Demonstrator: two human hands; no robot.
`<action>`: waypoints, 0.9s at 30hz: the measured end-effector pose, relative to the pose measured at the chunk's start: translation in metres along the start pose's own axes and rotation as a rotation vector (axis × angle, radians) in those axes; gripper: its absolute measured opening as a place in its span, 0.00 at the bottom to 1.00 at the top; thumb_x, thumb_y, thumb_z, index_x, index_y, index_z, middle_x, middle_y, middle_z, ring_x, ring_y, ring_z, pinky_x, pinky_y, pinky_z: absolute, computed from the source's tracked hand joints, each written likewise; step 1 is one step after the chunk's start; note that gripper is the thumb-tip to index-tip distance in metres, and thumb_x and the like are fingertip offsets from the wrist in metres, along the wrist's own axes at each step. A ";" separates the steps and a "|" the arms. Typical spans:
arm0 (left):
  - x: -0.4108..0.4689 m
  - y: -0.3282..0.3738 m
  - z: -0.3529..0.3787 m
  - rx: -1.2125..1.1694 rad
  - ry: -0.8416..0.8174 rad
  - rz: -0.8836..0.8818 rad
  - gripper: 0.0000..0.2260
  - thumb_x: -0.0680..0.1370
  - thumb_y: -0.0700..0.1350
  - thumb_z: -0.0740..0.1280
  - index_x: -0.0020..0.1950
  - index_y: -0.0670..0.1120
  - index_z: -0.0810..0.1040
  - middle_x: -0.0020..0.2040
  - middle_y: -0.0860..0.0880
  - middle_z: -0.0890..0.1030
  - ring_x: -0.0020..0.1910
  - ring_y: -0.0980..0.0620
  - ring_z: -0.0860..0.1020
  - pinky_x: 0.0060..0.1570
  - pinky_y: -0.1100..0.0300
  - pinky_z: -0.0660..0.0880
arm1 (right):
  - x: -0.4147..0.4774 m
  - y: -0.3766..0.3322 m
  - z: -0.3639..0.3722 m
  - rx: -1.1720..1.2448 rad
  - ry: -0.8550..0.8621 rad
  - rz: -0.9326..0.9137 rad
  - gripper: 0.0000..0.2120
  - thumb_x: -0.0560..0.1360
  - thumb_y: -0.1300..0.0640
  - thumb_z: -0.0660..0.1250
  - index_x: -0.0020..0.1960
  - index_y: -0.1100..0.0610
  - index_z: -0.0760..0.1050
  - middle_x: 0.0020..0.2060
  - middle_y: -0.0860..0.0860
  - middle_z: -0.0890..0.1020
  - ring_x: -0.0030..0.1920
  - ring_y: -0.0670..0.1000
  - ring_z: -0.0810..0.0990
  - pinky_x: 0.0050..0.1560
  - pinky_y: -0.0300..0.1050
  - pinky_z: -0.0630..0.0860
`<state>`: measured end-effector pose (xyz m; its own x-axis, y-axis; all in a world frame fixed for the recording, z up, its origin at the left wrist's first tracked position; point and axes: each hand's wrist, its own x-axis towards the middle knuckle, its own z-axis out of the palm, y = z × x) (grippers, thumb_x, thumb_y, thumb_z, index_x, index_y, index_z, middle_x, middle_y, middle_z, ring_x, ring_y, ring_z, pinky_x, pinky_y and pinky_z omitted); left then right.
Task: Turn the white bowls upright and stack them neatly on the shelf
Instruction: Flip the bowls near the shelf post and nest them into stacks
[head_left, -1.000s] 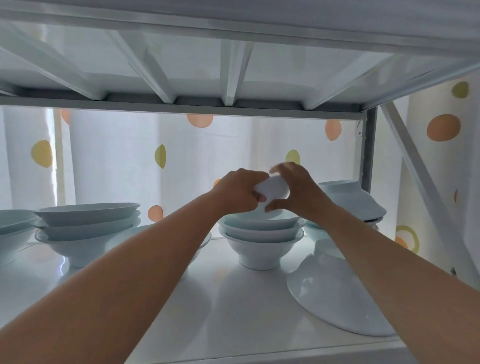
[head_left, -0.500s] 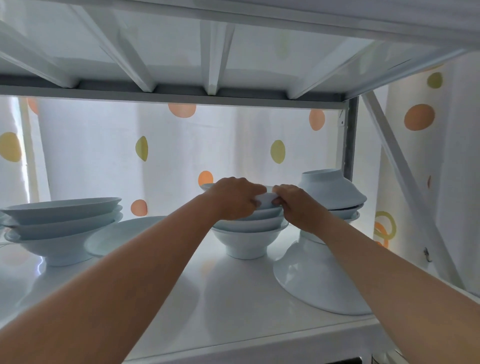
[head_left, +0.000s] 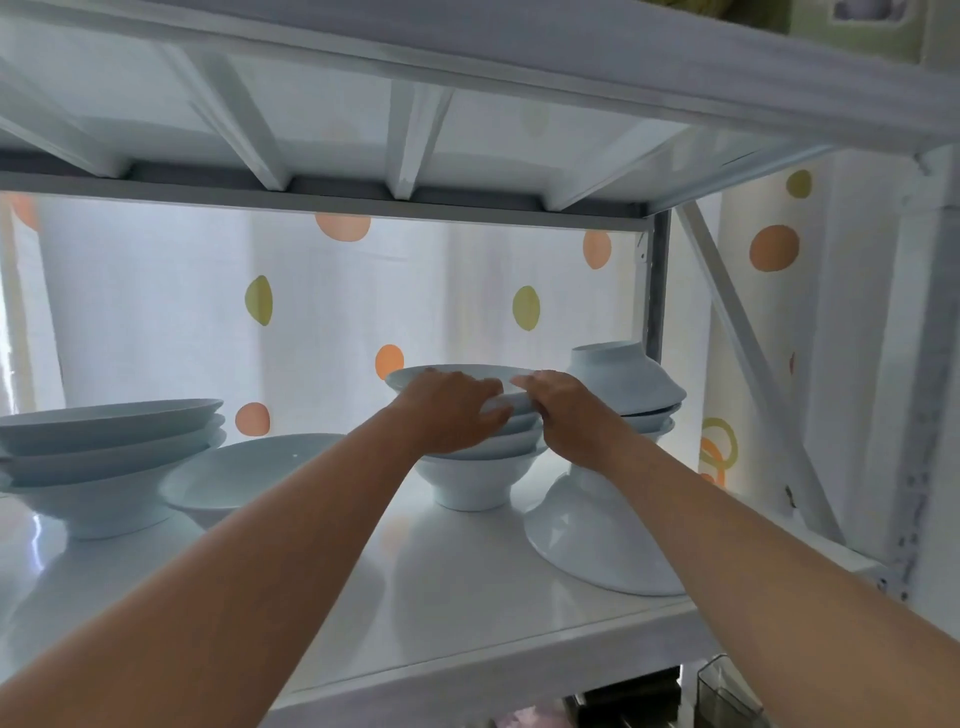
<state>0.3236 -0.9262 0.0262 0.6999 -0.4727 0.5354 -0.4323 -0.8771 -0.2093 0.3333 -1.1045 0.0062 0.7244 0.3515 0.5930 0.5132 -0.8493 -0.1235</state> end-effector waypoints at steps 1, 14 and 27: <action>-0.001 0.001 0.001 0.024 0.030 0.005 0.19 0.80 0.59 0.54 0.62 0.51 0.74 0.56 0.46 0.81 0.57 0.45 0.77 0.55 0.53 0.68 | -0.005 -0.001 -0.002 -0.008 0.009 0.019 0.25 0.75 0.70 0.57 0.70 0.58 0.65 0.67 0.57 0.72 0.67 0.57 0.69 0.68 0.47 0.65; -0.040 0.075 0.019 -0.152 0.620 0.188 0.08 0.73 0.48 0.63 0.39 0.46 0.78 0.35 0.48 0.79 0.35 0.45 0.79 0.32 0.57 0.72 | -0.071 0.028 -0.015 0.021 -0.119 0.548 0.37 0.67 0.31 0.64 0.70 0.48 0.64 0.64 0.55 0.75 0.63 0.57 0.73 0.61 0.51 0.72; -0.036 0.127 0.049 -0.418 -0.349 -0.755 0.33 0.76 0.69 0.47 0.43 0.44 0.79 0.39 0.47 0.82 0.41 0.47 0.80 0.41 0.59 0.71 | -0.085 0.054 -0.006 0.264 0.044 0.494 0.35 0.60 0.32 0.70 0.62 0.48 0.69 0.60 0.57 0.76 0.61 0.58 0.73 0.61 0.50 0.71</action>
<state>0.2712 -1.0246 -0.0595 0.9811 0.1526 0.1187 0.0853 -0.8926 0.4427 0.2967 -1.1829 -0.0458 0.8912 -0.0849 0.4457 0.2191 -0.7796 -0.5867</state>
